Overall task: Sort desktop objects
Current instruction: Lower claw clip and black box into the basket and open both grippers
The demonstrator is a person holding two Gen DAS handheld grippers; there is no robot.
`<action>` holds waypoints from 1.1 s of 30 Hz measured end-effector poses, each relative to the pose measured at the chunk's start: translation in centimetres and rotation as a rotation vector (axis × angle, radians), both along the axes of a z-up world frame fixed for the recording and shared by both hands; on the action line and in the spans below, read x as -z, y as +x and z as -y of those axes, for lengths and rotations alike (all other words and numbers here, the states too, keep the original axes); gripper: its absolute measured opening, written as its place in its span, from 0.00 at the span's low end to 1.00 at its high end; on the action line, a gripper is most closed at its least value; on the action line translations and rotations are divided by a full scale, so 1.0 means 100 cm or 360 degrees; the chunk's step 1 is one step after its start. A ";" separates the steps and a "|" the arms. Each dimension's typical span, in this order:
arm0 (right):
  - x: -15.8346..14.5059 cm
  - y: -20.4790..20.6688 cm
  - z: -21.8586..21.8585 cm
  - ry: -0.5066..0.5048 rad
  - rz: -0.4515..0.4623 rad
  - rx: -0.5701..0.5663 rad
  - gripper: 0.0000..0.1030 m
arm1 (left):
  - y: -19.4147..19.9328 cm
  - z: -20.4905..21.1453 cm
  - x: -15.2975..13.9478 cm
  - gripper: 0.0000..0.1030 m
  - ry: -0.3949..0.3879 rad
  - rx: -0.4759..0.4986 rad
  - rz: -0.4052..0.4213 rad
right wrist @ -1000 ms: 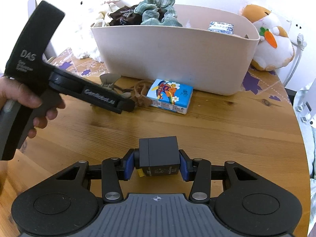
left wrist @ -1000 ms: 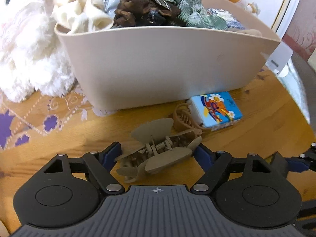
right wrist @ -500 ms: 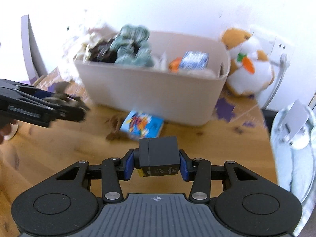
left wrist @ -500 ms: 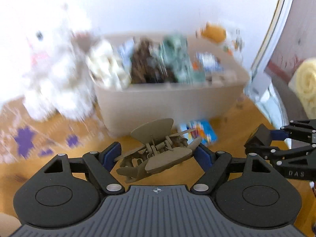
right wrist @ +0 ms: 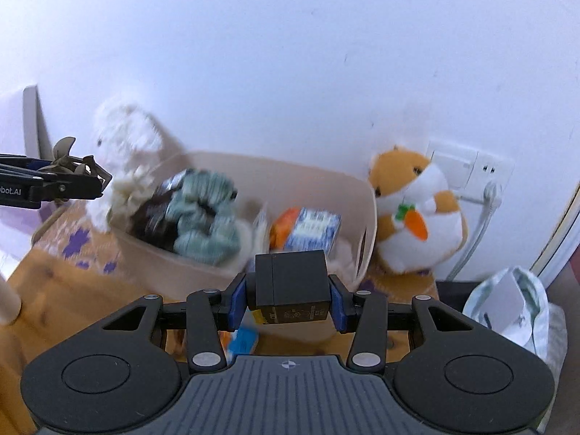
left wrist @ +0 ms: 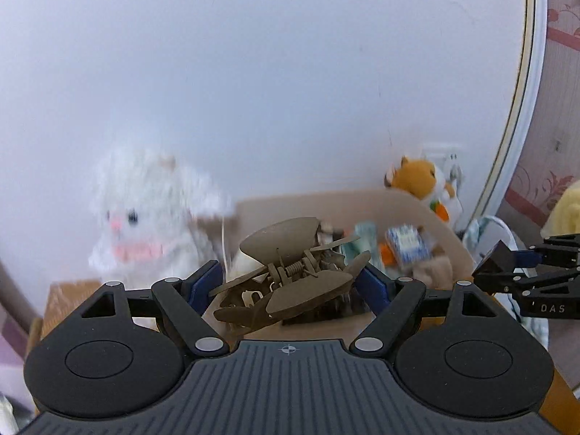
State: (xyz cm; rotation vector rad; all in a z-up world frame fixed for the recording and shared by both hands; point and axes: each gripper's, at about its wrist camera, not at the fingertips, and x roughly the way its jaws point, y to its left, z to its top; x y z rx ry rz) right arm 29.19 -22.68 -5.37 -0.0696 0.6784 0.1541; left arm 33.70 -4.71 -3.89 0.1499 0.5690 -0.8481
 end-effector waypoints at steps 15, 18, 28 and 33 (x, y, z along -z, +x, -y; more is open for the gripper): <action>0.004 0.096 -0.018 0.0086 -0.0015 0.0155 0.41 | 0.033 0.086 0.000 0.79 0.0132 0.0000 0.0045; 0.013 0.103 -0.022 0.0049 -0.0042 0.0124 0.41 | 0.037 0.094 0.011 0.79 0.0170 -0.0011 0.0038; 0.033 0.090 -0.015 0.0046 -0.0054 0.0127 0.77 | 0.039 0.095 0.020 0.81 0.0211 -0.0073 0.0048; 0.026 0.081 -0.015 0.0017 0.0012 0.0091 0.85 | 0.040 0.091 0.016 0.82 0.0176 -0.0075 0.0051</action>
